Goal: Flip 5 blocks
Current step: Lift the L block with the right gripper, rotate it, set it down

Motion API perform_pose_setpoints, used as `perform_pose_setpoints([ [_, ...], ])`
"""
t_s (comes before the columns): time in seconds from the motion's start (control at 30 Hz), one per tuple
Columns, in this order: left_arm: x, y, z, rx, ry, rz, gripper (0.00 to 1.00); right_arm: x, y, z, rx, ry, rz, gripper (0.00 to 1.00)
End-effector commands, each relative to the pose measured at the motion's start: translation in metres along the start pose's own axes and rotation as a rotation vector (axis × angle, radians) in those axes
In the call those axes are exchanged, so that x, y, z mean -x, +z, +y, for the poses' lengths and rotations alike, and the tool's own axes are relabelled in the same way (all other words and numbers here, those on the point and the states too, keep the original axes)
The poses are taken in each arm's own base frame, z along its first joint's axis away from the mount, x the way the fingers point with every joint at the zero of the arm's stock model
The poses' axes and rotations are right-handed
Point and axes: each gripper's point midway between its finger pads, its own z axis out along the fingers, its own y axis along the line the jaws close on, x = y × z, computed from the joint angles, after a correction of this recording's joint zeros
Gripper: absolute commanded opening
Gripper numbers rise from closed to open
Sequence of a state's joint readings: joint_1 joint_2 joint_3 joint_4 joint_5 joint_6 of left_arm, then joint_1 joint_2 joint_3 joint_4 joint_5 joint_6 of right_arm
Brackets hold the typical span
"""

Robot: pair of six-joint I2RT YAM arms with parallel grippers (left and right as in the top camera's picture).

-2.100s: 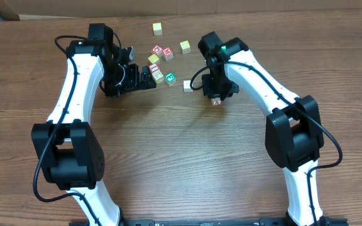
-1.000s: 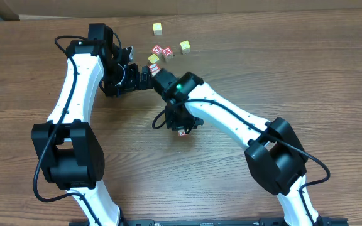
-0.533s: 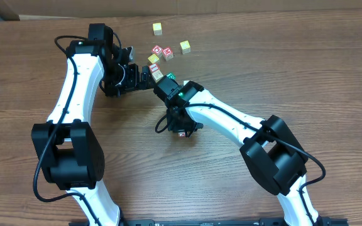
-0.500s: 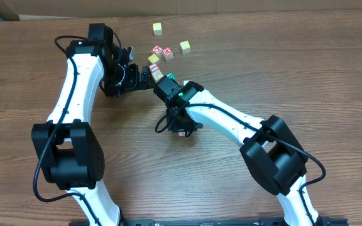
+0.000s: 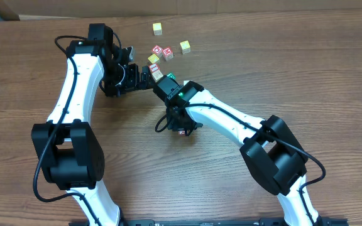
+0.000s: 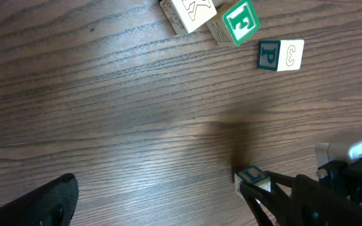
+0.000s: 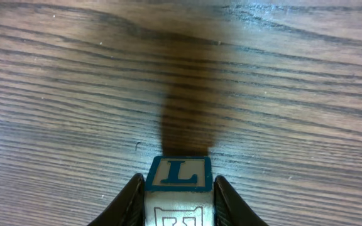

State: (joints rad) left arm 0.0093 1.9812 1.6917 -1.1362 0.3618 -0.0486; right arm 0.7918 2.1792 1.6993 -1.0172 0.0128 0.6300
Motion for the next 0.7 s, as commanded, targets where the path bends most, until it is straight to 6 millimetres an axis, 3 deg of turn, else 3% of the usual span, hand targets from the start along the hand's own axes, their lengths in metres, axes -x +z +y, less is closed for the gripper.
perform_pose_setpoints([
  [0.0,0.0070,-0.0037,0.0030,0.007,0.010,-0.018,1.00,0.0077,-0.0130,-0.0017,-0.001,0.013,-0.049,0.24],
  [0.4,0.0070,-0.0037,0.0030,0.007,0.010,-0.018,1.00,0.0136,-0.0092,-0.0041,-0.017,0.040,-0.079,0.28],
  [0.47,0.0069,-0.0036,0.0031,0.007,0.010,-0.018,1.00,0.0139,-0.0092,-0.0039,-0.017,0.040,-0.080,0.35],
  [0.57,0.0070,-0.0037,0.0030,0.007,0.010,-0.018,1.00,0.0139,-0.0092,-0.0039,-0.017,0.040,-0.080,0.54],
  [0.67,0.0070,-0.0037,0.0030,0.007,0.010,-0.018,1.00,0.0138,-0.0092,-0.0040,-0.017,0.040,-0.080,0.62],
])
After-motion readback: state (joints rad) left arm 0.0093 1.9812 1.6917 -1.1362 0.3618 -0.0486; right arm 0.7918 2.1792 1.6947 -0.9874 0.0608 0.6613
